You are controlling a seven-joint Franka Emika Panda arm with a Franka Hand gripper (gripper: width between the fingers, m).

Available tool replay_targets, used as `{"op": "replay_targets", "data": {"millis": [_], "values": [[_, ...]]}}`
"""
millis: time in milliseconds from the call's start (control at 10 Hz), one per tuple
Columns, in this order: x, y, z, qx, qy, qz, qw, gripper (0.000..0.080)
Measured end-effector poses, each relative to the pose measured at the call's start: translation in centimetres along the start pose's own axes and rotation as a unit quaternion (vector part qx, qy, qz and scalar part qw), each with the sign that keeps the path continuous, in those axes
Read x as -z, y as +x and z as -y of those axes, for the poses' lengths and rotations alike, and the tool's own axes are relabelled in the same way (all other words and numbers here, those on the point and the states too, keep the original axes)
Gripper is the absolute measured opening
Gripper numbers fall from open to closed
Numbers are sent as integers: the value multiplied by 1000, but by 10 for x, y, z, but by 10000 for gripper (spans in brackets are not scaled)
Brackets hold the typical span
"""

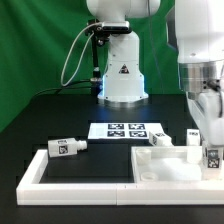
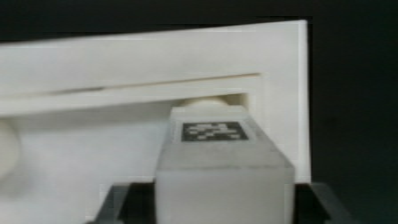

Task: Assemble one leg

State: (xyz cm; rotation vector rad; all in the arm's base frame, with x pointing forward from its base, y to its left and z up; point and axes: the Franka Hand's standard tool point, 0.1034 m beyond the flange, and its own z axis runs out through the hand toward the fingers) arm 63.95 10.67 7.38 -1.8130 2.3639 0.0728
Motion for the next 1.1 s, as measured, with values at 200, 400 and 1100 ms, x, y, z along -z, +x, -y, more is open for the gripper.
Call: {"op": "replay_targets", "data": {"millis": [200,400,1100], "values": [[0,0,0,-48,4,4,999,287],[0,1,0,-49,5,3,999,287],[40,-21,10,1,15,23,1000,648]]}}
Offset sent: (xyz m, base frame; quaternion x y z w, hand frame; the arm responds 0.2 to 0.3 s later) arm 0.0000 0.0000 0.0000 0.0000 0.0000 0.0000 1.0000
